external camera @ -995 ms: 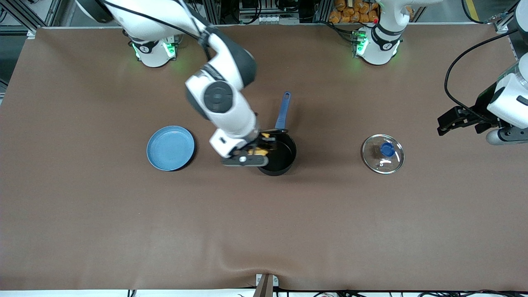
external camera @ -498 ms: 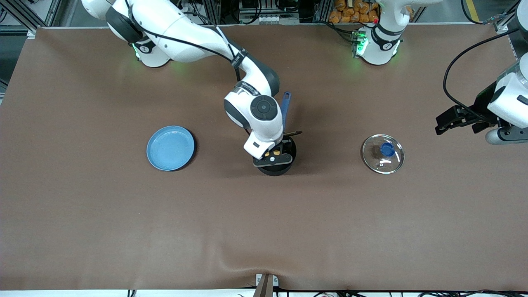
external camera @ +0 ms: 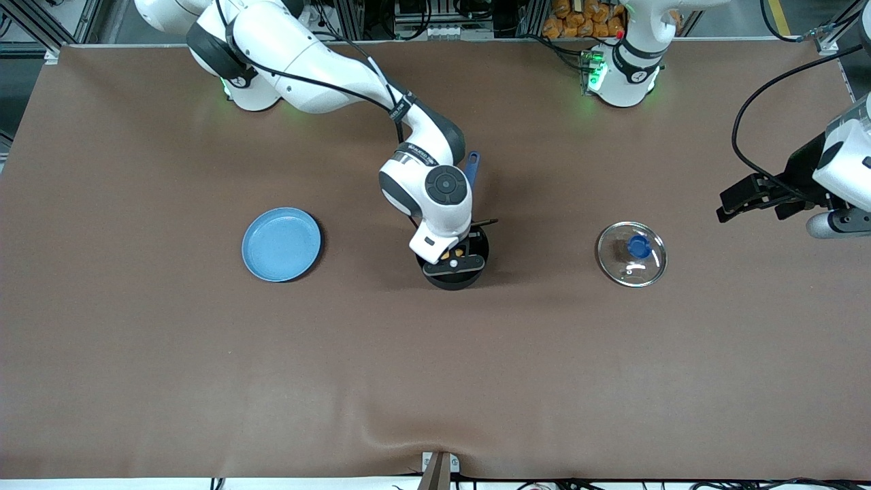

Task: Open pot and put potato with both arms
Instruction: 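Lower the potato into the saucepan and open the right gripper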

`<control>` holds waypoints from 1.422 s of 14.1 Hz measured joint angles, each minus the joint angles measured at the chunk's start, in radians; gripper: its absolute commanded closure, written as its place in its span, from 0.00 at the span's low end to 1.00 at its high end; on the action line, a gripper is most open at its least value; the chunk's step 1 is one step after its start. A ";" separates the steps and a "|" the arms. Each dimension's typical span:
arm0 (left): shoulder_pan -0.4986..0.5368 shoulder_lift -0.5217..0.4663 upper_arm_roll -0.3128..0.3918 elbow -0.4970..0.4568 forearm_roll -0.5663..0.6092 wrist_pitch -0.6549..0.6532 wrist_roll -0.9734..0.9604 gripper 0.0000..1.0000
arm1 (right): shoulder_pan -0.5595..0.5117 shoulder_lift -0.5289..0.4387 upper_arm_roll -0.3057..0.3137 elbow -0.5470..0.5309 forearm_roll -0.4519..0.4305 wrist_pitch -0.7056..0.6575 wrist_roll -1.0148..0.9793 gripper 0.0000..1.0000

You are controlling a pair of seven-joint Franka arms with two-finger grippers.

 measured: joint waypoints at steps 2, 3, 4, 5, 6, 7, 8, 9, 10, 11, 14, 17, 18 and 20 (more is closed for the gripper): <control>0.001 0.000 0.001 0.000 0.000 0.000 0.000 0.00 | 0.004 0.012 0.000 0.000 -0.002 0.022 0.019 1.00; 0.002 0.000 0.001 0.000 0.000 0.000 0.000 0.00 | 0.007 0.017 0.000 0.000 -0.003 0.031 0.024 1.00; 0.002 0.000 0.001 0.000 0.000 0.000 0.000 0.00 | 0.010 0.020 0.000 0.000 -0.003 0.039 0.027 1.00; 0.002 0.000 0.001 0.000 0.000 0.000 0.000 0.00 | 0.012 0.022 0.000 0.000 -0.007 0.046 0.029 1.00; 0.002 0.000 0.001 0.000 0.000 0.000 0.000 0.00 | 0.015 0.023 0.000 0.000 -0.014 0.050 0.031 1.00; 0.002 0.000 0.001 0.000 0.000 0.000 0.000 0.00 | 0.016 0.026 0.000 0.001 -0.022 0.053 0.035 1.00; 0.003 0.000 0.001 0.000 0.000 0.000 0.000 0.00 | 0.017 0.029 0.000 0.001 -0.025 0.055 0.037 1.00; 0.003 0.000 0.001 0.000 0.000 0.000 0.000 0.00 | 0.018 0.034 0.000 0.001 -0.026 0.059 0.037 1.00; 0.004 0.000 0.001 0.000 0.000 0.000 0.000 0.00 | 0.019 0.039 -0.001 0.001 -0.027 0.067 0.037 1.00; 0.004 0.000 0.001 0.000 0.000 0.000 0.000 0.00 | 0.021 0.043 -0.002 0.001 -0.027 0.074 0.038 1.00; 0.004 0.000 0.001 0.000 0.000 0.000 0.000 0.00 | 0.023 0.052 -0.005 0.002 -0.027 0.088 0.038 0.96; 0.005 0.000 0.002 0.000 0.000 0.000 0.000 0.00 | 0.023 0.057 -0.011 0.004 -0.027 0.089 0.039 0.59; 0.006 0.000 0.002 0.000 0.000 0.000 0.000 0.00 | 0.022 0.057 -0.014 0.007 -0.027 0.089 0.039 0.38; 0.006 0.000 0.002 0.000 0.000 0.000 0.000 0.00 | 0.021 0.057 -0.016 0.018 -0.027 0.088 0.039 0.00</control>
